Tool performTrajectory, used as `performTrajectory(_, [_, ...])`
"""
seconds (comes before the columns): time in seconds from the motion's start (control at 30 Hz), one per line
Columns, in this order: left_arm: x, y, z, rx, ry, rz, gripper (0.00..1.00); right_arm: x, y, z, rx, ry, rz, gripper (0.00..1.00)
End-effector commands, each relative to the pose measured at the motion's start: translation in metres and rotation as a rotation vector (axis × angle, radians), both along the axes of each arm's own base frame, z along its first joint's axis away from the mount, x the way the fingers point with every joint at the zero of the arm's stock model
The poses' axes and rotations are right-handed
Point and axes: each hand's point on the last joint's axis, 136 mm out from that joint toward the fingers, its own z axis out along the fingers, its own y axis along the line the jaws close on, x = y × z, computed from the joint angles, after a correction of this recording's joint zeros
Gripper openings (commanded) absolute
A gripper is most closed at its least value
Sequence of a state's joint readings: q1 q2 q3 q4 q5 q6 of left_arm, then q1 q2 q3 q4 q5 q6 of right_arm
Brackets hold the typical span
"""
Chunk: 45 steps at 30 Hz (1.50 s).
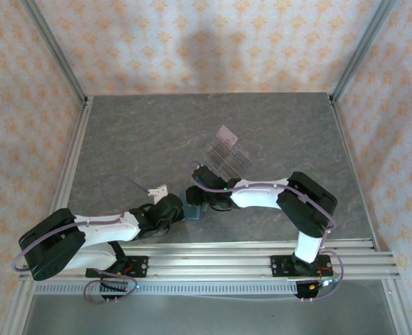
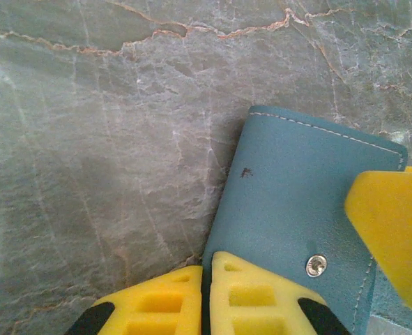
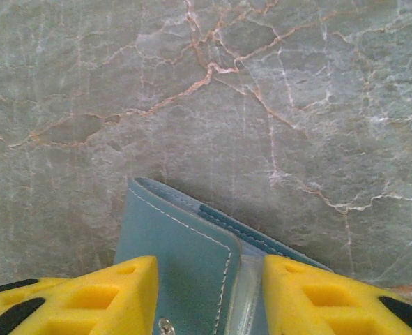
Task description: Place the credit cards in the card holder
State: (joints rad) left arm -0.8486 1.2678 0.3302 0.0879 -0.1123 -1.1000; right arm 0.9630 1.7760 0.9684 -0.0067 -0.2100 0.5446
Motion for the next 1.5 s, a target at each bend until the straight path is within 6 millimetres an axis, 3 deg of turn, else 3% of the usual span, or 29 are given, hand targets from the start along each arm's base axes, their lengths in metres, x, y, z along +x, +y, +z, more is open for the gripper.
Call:
performTrajectory(0.0, [-0.025, 0.022, -0.037, 0.111, 0.122, -0.004, 0.09, 0.001, 0.003, 0.020, 0.033, -0.042, 0.019, 0.44])
performTrajectory(0.17, [-0.024, 0.017, -0.037, 0.103, 0.120, -0.012, 0.09, 0.010, -0.026, 0.015, -0.087, -0.078, -0.079, 0.44])
performTrajectory(0.43, [-0.021, 0.009, -0.040, 0.104, 0.127, -0.024, 0.09, 0.004, -0.028, 0.020, -0.044, -0.076, -0.077, 0.24])
performTrajectory(0.63, [-0.022, 0.008, -0.043, 0.104, 0.131, -0.022, 0.09, 0.002, -0.018, 0.011, -0.031, -0.045, -0.048, 0.11])
performTrajectory(0.83, [-0.023, 0.011, -0.042, 0.114, 0.130, -0.018, 0.09, 0.008, -0.023, -0.001, -0.059, -0.037, -0.076, 0.04])
performTrajectory(1.2, [-0.024, 0.011, -0.044, 0.117, 0.131, -0.022, 0.09, 0.007, -0.019, -0.018, -0.046, 0.011, -0.065, 0.04])
performTrajectory(1.47, [-0.024, 0.011, -0.045, 0.116, 0.132, -0.024, 0.10, 0.002, -0.016, -0.022, -0.026, 0.031, -0.048, 0.10])
